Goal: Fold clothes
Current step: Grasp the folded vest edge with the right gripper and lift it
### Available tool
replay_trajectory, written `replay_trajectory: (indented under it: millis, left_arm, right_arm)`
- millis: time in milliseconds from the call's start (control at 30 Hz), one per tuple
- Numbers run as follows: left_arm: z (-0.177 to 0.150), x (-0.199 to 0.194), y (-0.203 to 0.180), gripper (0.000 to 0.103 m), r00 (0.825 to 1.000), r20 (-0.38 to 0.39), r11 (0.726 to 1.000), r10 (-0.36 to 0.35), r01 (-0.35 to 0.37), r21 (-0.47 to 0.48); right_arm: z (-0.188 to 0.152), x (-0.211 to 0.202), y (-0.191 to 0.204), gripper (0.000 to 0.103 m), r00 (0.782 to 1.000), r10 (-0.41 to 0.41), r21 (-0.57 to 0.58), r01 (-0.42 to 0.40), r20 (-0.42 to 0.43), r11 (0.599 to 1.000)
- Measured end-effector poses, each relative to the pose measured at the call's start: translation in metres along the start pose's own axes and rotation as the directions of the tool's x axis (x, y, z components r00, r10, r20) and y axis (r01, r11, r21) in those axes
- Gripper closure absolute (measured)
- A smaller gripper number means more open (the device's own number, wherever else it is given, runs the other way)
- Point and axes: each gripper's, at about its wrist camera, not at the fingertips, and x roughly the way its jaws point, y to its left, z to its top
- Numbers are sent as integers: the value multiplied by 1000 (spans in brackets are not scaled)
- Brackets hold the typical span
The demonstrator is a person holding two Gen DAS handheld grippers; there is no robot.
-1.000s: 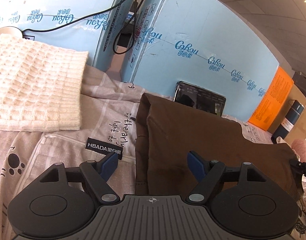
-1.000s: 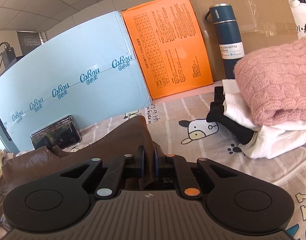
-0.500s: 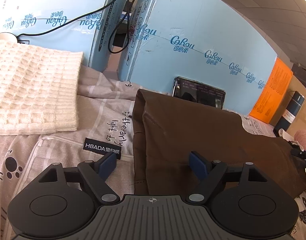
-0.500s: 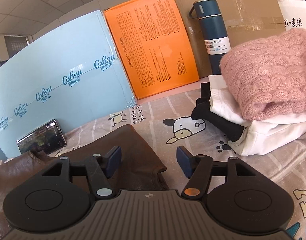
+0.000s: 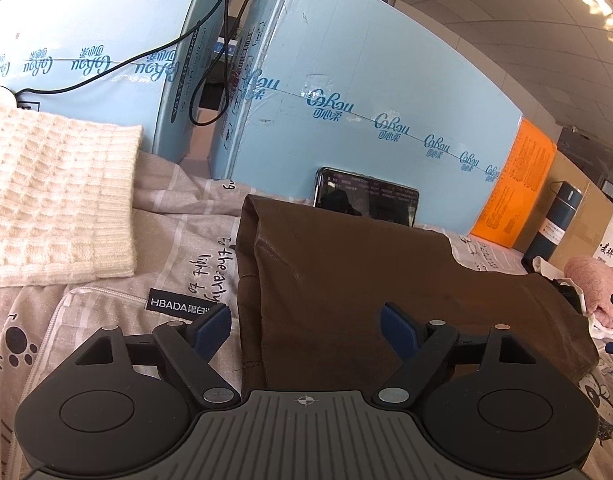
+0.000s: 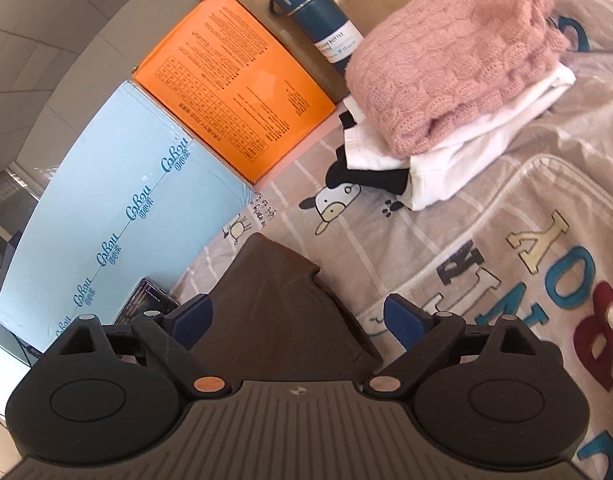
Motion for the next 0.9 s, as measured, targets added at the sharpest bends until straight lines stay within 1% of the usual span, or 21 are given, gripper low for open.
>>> replay_trajectory:
  millis: [100,200,300,367,500,567,700,900]
  left_arm:
    - [0,-1,-1,19,1000,0,1000,-4,4,7]
    - [0,-1,-2,18,1000,-4,1000,-5,5,12]
    - [-1,-1,-3,18,1000,-6,1000,-5,5,15]
    - [-2,-1,-3,18,1000,-4,1000,-6,6,14]
    - [-2,1,-2,18,1000,-7,1000,-6,7,13]
    - [-2,1,-2,18,1000,-8,1000,-7,7,14]
    - [-3,2,-3,18,1000,-12,1000,-9,9,16]
    - [-4,4,-6,18,1000,-24,999,-5,5,31]
  right_arm:
    - [-6,-2,-5,10,997,14,71,-8,-77,997]
    - [-13,5,-9,10,988,26,148,-4,-150,989]
    - [-19,15,-11,10,980,35,197,3,-194,980]
    - [-20,19,-11,9,982,45,214,-5,-183,977]
    - [-20,26,-6,8,986,52,215,-17,-156,977]
    - [-19,33,-5,8,988,69,217,-38,-141,975]
    - [-20,42,-4,4,993,88,251,-67,-76,966]
    - [-19,53,-4,2,994,96,301,-105,47,948]
